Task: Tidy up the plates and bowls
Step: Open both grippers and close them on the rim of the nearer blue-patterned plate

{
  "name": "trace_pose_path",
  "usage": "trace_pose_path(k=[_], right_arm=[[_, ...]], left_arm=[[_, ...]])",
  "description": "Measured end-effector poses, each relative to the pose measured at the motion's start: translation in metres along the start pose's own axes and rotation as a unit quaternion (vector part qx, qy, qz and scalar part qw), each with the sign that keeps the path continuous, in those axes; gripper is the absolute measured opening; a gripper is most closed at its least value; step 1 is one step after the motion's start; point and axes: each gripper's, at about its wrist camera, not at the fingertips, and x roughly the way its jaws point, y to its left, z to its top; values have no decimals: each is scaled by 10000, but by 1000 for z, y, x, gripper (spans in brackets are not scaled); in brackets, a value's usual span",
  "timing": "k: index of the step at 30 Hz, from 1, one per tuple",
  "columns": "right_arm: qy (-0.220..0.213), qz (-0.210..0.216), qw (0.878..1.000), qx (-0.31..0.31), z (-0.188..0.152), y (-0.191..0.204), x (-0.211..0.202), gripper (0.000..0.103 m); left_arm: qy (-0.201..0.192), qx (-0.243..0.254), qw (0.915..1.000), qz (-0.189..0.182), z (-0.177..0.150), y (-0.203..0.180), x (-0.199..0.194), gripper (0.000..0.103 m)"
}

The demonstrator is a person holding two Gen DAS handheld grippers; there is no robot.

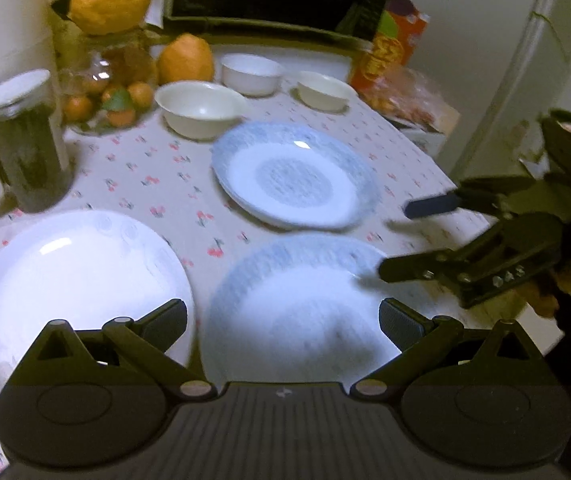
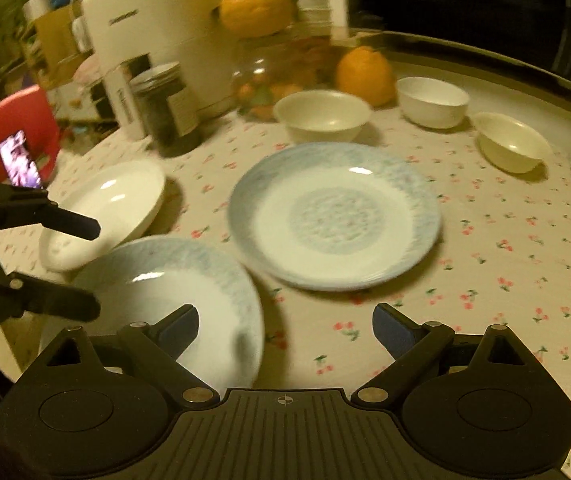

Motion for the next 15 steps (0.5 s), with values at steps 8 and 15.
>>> trace_pose_path(k=[8, 15], right_arm=[[308, 131, 9994, -43, -6, 6, 11, 95], [484, 283, 9983, 140, -9, 6, 17, 96]], left_arm=[[508, 39, 9987, -47, -18, -3, 3, 102], [832, -400, 9954, -253, -22, 4, 9, 92]])
